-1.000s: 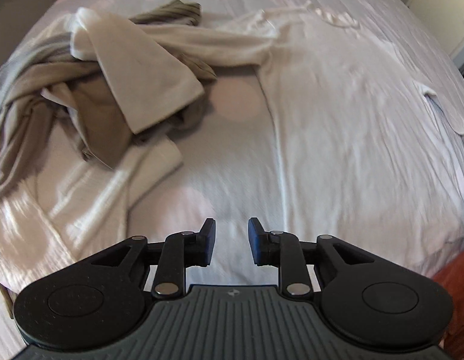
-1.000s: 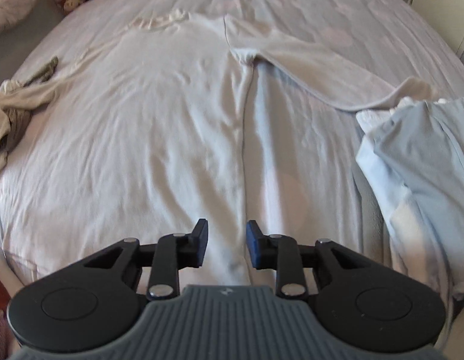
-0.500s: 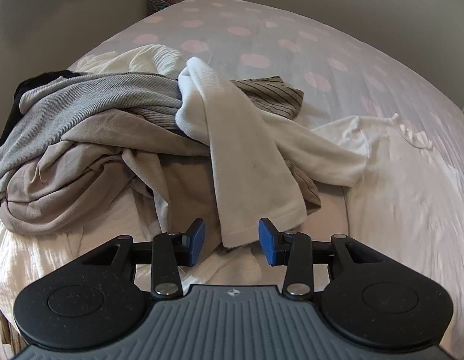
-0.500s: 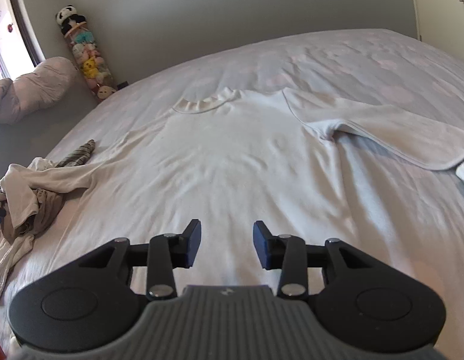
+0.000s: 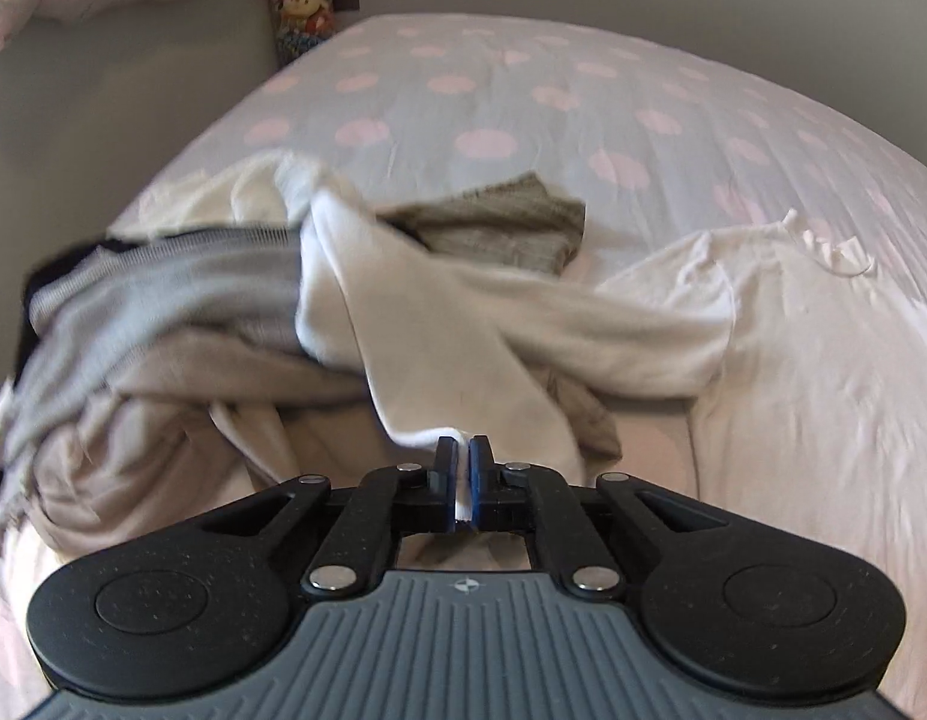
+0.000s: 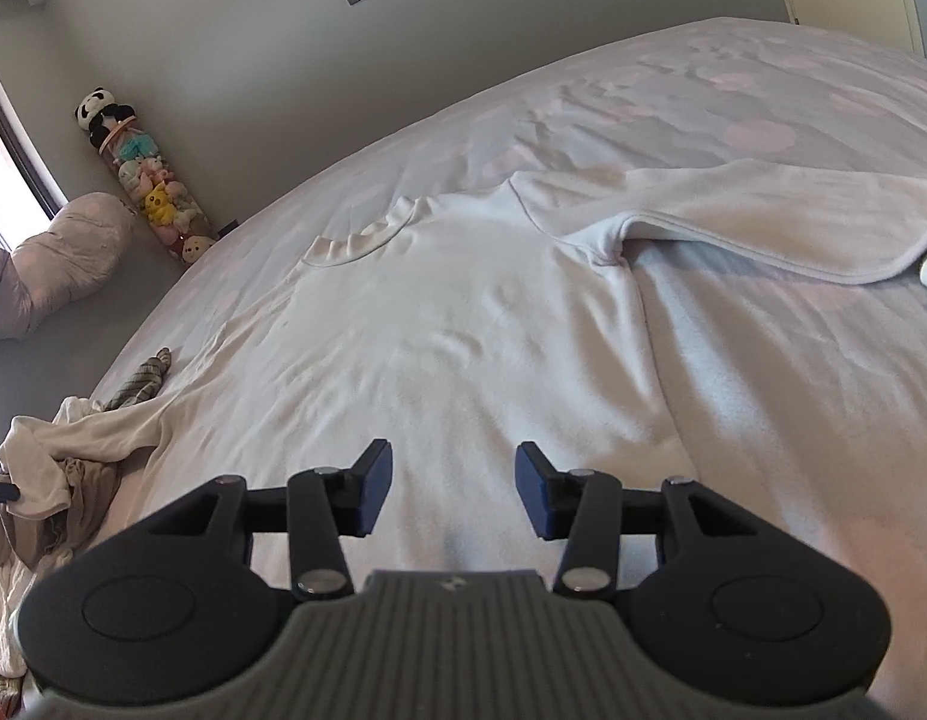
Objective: Fold clothes
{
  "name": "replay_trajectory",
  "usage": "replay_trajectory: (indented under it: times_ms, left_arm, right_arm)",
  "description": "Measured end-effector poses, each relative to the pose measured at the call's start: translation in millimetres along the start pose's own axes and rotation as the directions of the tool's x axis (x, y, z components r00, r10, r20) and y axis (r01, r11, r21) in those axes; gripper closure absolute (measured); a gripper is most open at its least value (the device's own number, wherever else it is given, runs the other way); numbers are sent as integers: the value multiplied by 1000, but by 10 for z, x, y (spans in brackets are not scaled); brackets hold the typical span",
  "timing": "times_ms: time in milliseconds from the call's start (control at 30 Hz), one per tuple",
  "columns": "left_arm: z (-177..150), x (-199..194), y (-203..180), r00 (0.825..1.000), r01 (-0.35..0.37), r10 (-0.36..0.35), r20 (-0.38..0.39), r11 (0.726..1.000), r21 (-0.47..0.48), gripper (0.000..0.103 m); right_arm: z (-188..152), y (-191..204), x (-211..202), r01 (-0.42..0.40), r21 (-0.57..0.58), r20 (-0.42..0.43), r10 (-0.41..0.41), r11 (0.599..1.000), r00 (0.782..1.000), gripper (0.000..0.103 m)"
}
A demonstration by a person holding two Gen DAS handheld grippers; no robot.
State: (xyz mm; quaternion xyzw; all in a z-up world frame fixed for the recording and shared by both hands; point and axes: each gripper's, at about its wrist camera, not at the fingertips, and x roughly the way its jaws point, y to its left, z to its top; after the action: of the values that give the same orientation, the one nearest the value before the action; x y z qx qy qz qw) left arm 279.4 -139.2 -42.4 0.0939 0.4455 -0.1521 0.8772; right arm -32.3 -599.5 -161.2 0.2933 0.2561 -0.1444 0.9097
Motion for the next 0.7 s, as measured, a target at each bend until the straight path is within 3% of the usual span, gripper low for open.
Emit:
replay_trajectory:
  times_ms: [167,367,600,700]
  left_arm:
    - [477,-452,108,994,-92,88,70,995,48,101]
    - [1007,-957,356,964,-235,226,141,970,54,101]
    - [1261,-1298,766,929,-336,331,166,942,4,101]
    - [1254,-1351,869,926,-340,337,167,940,-16,101]
  right_arm:
    - [-6,-27,2,-15,13,-5,15,1000,1000,54]
    - [-8,-62,13,-5,26,-10,5,1000,1000,54]
    - [-7,-62,31,2,22,-13,-2,1000,1000,54]
    - [-5,-56,31,7,17,-8,-7,1000,1000,54]
